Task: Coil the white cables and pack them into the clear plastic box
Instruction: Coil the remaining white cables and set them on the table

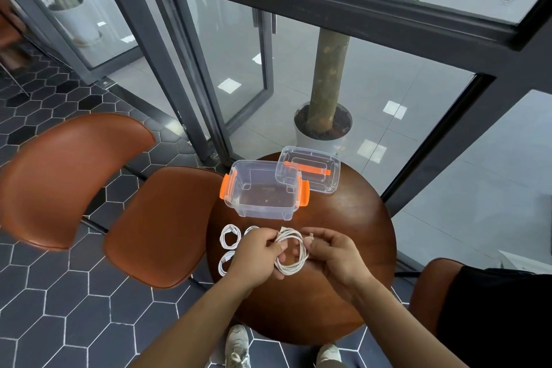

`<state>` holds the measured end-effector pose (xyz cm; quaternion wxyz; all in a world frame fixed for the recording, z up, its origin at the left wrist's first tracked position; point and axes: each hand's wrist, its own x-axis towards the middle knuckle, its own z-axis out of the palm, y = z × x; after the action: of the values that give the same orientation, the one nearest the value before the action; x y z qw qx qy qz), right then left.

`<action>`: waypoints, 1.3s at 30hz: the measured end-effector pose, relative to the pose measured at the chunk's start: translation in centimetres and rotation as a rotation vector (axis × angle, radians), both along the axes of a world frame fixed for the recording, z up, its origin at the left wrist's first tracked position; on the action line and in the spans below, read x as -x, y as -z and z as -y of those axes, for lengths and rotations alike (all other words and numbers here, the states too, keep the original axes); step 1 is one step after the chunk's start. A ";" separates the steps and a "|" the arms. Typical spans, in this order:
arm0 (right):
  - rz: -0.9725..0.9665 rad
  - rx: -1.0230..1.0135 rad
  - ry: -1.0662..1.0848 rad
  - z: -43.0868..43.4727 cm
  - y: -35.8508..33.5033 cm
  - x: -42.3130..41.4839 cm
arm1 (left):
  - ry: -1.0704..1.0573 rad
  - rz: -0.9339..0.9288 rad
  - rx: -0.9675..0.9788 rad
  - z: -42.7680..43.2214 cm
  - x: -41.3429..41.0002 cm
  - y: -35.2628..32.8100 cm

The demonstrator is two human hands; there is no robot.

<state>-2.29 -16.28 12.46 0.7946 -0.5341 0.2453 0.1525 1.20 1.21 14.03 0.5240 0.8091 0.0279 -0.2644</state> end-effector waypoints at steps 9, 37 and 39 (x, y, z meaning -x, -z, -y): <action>0.062 0.314 0.273 0.2 -1.4 1.2 | -0.484 -0.160 0.248 0.3 -0.1 -0.1; 0.343 0.485 -0.306 0.9 -3.4 -1.2 | -0.208 -0.105 0.402 0.3 0.9 -2.1; 0.344 0.476 -0.307 1.3 -3.2 -1.3 | -0.195 -0.087 0.372 0.2 0.8 -2.3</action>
<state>-1.02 -17.60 15.71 0.6450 -0.7534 0.0529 0.1161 0.38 1.06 16.31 0.6856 0.6798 0.0794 -0.2479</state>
